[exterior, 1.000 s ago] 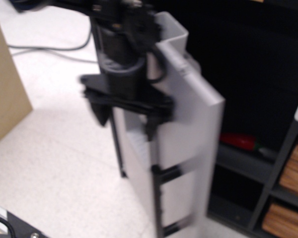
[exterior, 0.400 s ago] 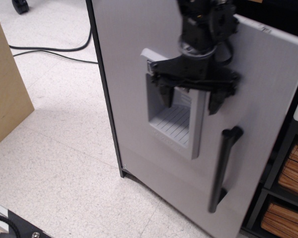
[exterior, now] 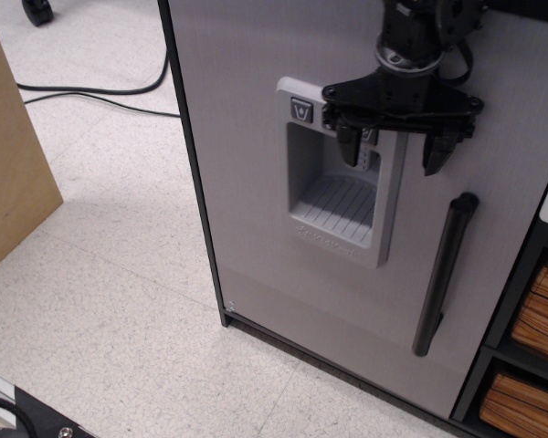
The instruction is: Close fridge
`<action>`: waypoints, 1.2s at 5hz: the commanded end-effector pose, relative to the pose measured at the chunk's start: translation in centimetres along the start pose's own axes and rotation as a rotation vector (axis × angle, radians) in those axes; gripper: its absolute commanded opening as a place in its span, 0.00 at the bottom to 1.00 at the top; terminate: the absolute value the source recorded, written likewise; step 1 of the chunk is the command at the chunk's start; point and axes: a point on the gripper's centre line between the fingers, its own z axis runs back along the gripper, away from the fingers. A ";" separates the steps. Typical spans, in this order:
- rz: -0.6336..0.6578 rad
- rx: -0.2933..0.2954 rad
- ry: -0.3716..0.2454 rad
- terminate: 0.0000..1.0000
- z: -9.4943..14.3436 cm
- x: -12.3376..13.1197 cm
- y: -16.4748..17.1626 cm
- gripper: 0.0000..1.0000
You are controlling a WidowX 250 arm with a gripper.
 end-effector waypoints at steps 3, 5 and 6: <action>-0.019 0.000 -0.089 0.00 4.4 -3.8 5.2 1.00; 0.001 0.077 -0.045 0.00 3.9 -5.8 6.4 1.00; 0.001 0.077 -0.045 1.00 3.9 -5.8 6.4 1.00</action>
